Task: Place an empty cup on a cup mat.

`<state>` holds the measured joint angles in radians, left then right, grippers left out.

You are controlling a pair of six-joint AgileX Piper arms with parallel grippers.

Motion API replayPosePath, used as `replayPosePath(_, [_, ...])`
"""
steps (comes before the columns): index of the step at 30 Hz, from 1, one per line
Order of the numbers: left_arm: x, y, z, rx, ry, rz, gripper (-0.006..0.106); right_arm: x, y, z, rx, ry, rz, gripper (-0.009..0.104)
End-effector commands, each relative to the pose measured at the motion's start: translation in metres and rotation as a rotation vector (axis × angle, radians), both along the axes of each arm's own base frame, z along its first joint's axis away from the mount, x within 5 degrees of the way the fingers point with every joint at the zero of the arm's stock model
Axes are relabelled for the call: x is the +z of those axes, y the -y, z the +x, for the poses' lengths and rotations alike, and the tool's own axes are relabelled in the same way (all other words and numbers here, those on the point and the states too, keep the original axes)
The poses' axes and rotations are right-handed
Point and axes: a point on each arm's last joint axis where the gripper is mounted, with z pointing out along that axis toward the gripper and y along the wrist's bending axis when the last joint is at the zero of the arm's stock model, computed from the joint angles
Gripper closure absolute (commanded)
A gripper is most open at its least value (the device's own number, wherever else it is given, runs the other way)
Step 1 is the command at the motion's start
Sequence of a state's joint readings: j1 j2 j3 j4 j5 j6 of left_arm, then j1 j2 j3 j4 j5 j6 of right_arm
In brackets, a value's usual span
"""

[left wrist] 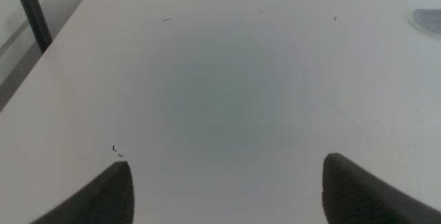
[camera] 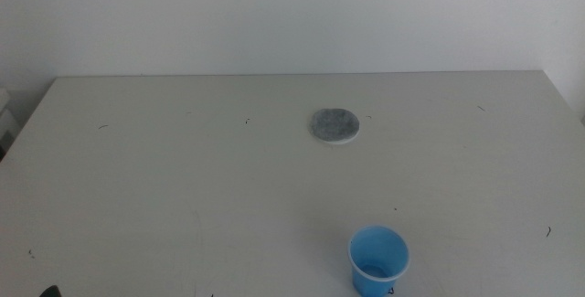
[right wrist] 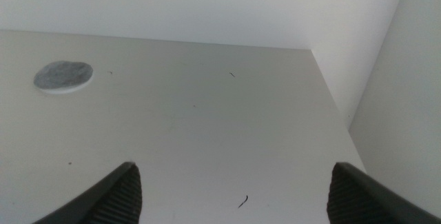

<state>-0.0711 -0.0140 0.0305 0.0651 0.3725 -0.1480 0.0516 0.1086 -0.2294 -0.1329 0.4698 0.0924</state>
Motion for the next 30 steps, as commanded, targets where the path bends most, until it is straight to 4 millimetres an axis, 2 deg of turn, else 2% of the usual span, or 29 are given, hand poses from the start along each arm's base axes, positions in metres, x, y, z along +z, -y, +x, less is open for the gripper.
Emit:
replayPosePath(1, [0.008,0.0,0.001,0.0,0.076,-0.015,-0.005,0.035,0.0,0.005,0.001,0.094,-0.022,0.01])
replayPosePath(8, [0.008,0.0,0.001,0.0,0.076,-0.015,-0.005,0.096,0.0,0.021,-0.014,0.045,-0.017,0.01])
replayPosePath(14, [0.008,0.0,0.001,0.0,0.076,-0.015,-0.005,0.132,0.001,0.031,-0.03,-0.076,0.006,0.01])
replayPosePath(20, [0.008,0.0,0.001,0.0,0.076,-0.015,-0.005,0.171,-0.007,0.045,0.012,-0.195,0.114,0.01])
replayPosePath(25, [0.008,0.0,0.001,0.0,0.076,-0.015,-0.005,0.194,-0.011,0.061,0.028,-0.34,0.141,0.01])
replayPosePath(30, [0.008,0.0,0.001,0.0,0.076,-0.015,-0.005,0.208,-0.016,0.083,0.053,-0.442,0.169,0.01])
